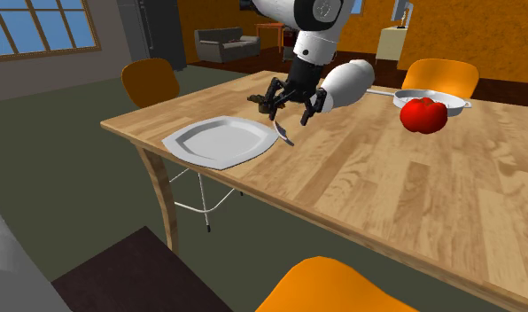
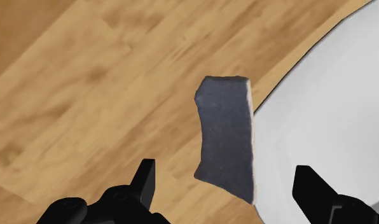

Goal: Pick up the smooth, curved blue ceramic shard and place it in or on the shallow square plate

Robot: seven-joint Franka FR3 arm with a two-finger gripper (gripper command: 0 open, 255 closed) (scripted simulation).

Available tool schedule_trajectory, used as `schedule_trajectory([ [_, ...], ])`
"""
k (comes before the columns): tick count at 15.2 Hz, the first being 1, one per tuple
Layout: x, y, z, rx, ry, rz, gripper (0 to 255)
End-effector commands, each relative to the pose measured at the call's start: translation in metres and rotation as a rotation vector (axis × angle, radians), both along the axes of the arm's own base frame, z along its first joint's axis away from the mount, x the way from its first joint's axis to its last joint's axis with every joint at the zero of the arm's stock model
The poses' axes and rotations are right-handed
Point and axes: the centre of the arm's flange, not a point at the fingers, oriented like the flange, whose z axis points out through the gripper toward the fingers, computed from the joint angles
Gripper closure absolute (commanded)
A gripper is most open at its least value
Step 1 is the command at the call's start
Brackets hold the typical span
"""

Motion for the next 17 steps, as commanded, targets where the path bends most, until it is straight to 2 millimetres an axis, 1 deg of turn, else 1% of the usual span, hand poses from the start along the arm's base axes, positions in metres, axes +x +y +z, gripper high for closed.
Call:
schedule_trajectory([
  [1, -0.01, 0.01, 0.015, 0.003, -0.041, -0.012, 0],
  [9, -0.014, 0.021, -0.023, 0.003, -0.041, -0.012, 0],
  [16, -0.014, 0.021, -0.023, 0.003, -0.041, -0.012, 0],
  [17, -0.014, 0.021, -0.023, 0.003, -0.041, -0.012, 255],
])
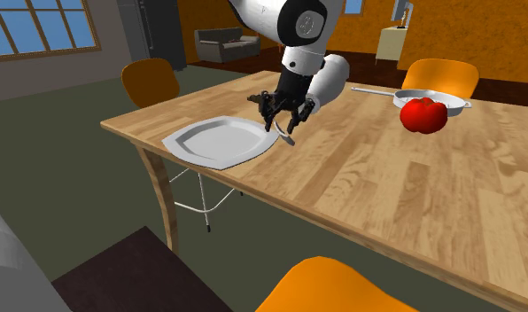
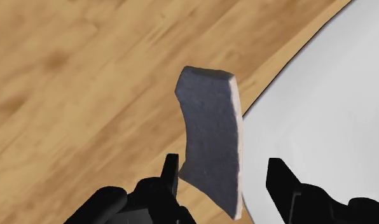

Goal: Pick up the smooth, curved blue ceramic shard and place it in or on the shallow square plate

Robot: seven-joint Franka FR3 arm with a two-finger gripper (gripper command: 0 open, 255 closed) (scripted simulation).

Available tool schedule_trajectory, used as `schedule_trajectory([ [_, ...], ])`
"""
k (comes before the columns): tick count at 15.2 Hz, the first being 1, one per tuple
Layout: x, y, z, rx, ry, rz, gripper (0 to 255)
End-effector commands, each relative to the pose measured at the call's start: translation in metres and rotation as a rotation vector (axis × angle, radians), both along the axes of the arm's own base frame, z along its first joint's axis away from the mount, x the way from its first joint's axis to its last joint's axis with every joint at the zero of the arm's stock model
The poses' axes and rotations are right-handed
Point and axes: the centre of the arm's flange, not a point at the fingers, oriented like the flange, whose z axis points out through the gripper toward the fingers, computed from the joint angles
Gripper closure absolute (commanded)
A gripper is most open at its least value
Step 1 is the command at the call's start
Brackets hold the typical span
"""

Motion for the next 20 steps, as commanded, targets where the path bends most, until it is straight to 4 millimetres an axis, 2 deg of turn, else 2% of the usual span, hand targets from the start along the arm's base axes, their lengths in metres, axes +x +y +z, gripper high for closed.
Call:
schedule_trajectory([
  [1, 0.0, 0.0, 0.0, 0.0, 0.0, 0.0, 255],
  [9, 0.0, 0.0, 0.0, 0.0, 0.0, 0.0, 255],
  [20, 0.0, 0.0, 0.058, 0.0, 0.0, 0.0, 255],
])
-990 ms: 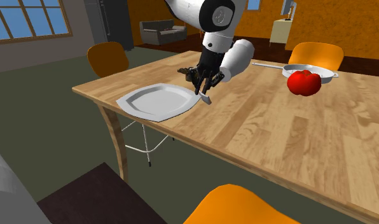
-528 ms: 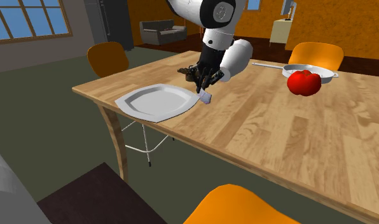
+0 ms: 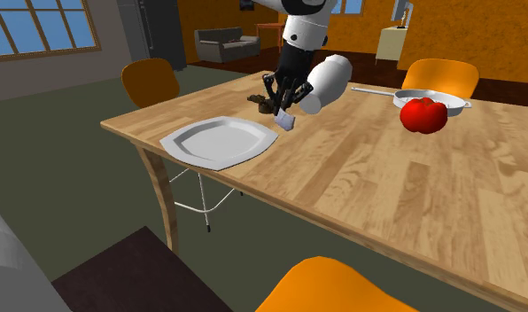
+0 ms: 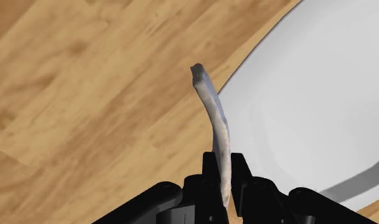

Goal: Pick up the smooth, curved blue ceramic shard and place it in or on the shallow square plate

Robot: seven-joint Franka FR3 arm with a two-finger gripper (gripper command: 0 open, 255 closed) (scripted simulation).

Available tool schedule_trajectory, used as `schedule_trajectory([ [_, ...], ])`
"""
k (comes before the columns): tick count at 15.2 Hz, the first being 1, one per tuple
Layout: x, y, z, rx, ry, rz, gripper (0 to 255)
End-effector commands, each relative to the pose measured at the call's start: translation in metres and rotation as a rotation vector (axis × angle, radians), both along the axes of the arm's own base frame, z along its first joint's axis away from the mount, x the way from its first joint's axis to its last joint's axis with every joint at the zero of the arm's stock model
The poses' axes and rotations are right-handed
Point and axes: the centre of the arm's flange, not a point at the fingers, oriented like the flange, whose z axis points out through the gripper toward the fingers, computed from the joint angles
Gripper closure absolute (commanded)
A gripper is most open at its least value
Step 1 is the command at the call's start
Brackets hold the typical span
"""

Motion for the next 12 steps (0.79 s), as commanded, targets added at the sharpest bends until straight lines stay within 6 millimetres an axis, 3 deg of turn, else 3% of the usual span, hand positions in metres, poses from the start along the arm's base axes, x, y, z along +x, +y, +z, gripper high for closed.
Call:
schedule_trajectory([
  [1, 0.0, 0.0, 0.01, 0.0, 0.001, 0.0, 255],
  [5, 0.0, 0.0, 0.027, 0.0, 0.001, 0.0, 255],
  [12, -0.067, 0.063, 0.031, 0.0, 0.001, 0.0, 255],
])
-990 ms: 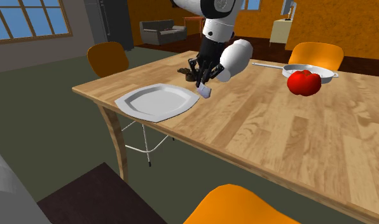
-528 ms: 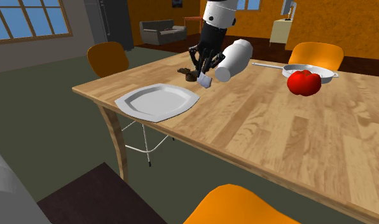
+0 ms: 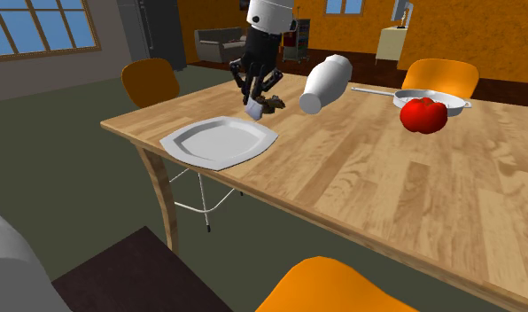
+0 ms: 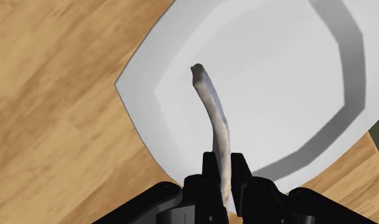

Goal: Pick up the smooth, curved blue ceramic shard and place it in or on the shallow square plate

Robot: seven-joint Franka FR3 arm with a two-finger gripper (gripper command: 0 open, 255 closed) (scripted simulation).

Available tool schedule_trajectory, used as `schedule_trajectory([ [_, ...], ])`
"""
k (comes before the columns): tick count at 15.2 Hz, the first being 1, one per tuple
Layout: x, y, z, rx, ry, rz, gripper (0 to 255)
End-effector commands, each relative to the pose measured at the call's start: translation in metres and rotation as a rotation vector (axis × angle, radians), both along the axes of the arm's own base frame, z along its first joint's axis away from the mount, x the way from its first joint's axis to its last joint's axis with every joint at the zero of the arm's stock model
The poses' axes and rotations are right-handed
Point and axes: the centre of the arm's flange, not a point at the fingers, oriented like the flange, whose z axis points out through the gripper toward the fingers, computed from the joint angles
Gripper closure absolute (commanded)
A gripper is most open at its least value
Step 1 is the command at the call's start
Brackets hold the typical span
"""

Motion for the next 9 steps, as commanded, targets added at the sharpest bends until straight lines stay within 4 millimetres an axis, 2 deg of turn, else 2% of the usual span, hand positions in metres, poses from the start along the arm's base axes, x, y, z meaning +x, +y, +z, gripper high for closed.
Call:
schedule_trajectory([
  [1, -0.02, 0.018, -0.001, 0.0, 0.0, -0.001, 255],
  [5, -0.059, 0.055, 0.001, 0.0, 0.0, -0.001, 255],
  [9, -0.059, 0.055, -0.02, 0.0, 0.0, -0.001, 255],
])
